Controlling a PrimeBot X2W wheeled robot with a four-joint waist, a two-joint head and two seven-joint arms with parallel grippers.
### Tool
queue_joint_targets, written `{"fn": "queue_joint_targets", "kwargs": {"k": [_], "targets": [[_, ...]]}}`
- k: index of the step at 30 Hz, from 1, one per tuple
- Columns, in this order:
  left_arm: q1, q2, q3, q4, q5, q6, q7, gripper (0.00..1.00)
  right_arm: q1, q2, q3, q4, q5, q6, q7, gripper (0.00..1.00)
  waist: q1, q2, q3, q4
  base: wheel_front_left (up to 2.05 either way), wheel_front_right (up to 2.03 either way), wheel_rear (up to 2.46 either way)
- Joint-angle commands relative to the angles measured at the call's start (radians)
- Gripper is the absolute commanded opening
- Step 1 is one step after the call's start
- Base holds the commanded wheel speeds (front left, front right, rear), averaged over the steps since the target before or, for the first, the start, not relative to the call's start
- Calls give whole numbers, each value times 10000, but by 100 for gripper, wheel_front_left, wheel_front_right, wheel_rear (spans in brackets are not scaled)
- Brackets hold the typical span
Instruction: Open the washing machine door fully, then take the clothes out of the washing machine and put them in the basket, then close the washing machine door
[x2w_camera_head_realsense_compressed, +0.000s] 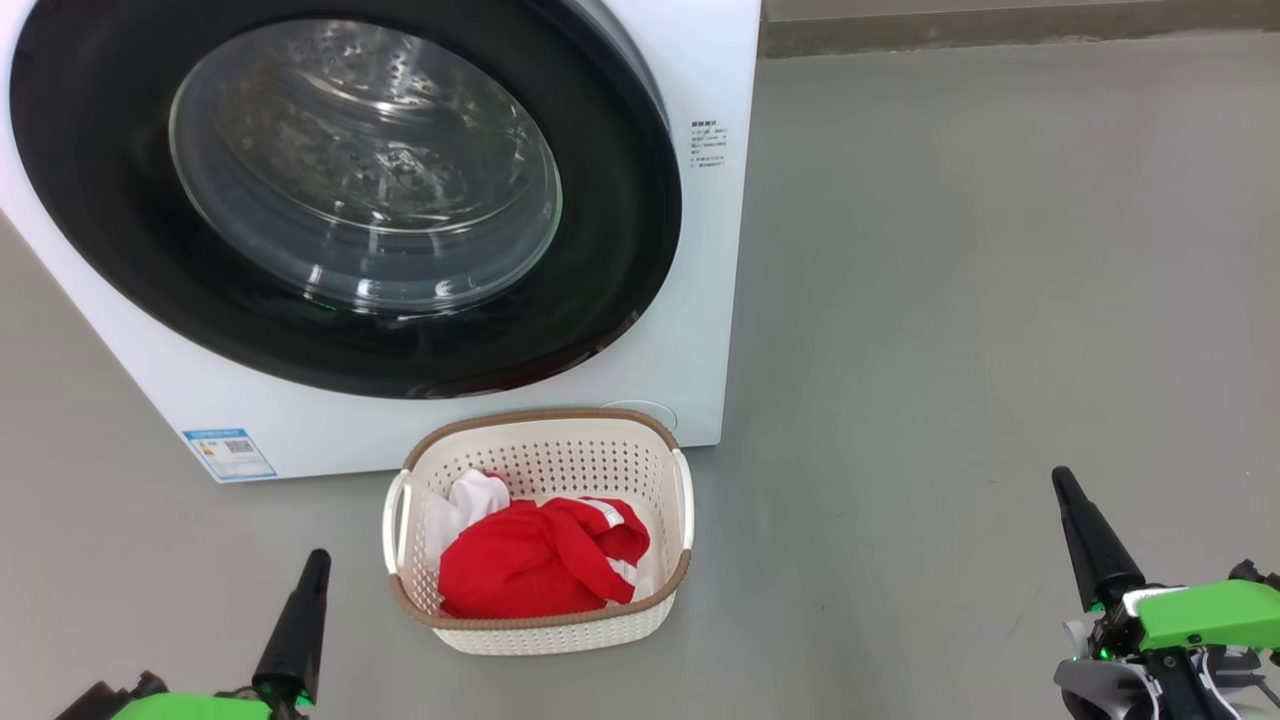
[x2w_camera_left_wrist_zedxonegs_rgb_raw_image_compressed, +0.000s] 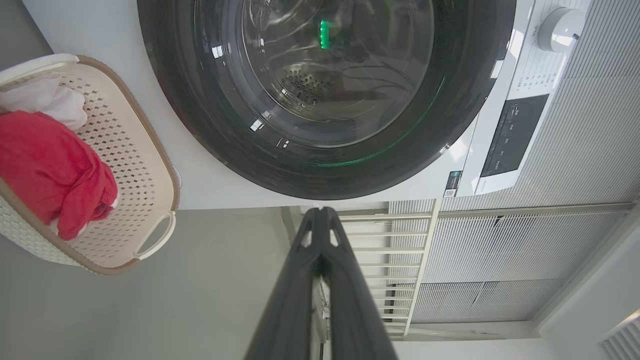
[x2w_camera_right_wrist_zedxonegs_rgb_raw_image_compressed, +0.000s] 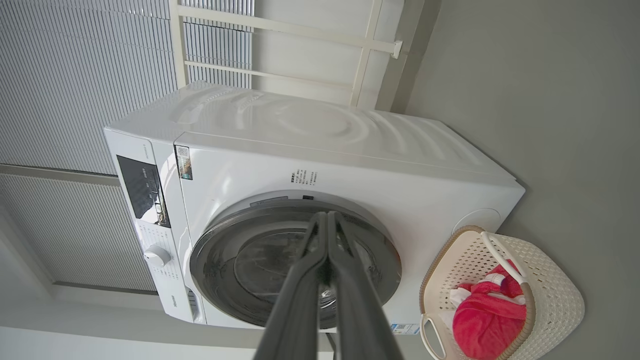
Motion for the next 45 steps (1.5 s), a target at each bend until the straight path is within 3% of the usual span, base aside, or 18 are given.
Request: {"fn": "queue_joint_targets", "kwargs": {"k": [1, 45], "targets": [[-453, 91, 364, -167, -264, -142, 126, 0, -504, -43, 118, -239, 313, 6, 96, 0, -1, -1, 9, 8, 0, 0, 0], [-452, 91, 362, -169, -267, -142, 124, 0, -507, -17, 81, -237, 281, 6, 126, 0, -1, -1, 10, 8, 0, 0, 0]]}}
